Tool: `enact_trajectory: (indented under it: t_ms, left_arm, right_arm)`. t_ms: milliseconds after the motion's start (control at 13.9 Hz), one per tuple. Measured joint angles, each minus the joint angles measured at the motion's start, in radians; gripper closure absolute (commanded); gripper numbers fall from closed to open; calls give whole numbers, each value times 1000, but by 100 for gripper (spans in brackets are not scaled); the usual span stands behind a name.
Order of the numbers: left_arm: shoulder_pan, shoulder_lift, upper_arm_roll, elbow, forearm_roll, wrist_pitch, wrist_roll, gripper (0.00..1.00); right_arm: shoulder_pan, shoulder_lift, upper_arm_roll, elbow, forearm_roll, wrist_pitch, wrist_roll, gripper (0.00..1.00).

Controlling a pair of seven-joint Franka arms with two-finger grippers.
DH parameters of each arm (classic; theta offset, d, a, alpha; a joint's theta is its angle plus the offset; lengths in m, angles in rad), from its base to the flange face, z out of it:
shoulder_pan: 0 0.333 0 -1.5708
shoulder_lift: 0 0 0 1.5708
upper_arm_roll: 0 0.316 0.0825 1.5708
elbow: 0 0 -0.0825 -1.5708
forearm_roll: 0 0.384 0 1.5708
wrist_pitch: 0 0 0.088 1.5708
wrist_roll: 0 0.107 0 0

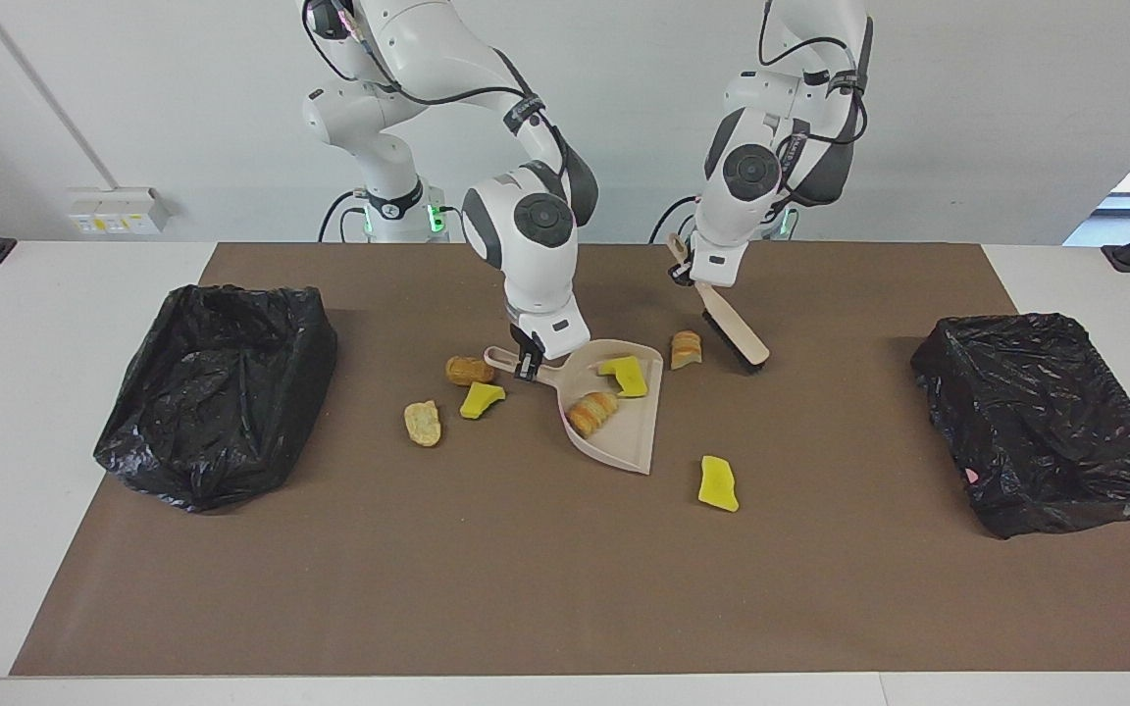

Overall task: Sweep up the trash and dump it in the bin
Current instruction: 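Sweep the crumbs and sponges into the dustpan with the left gripper's brush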

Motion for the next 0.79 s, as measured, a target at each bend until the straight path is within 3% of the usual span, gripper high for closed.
enact_trajectory:
  t_ms: [215,431,790]
  left_arm:
    - [-50,2,-7,-18,-13,25,-87,100]
    - [-62,32,-7,-30,-19,149,-136,100]
    - [-60,97,1,-4,-19,297,-69,100]
  right_arm:
    - [0,0,0,0,0,0,0,100]
    - [0,0,0,0,0,0,0,100]
    - [0,0,0,0,0,0,4,100]
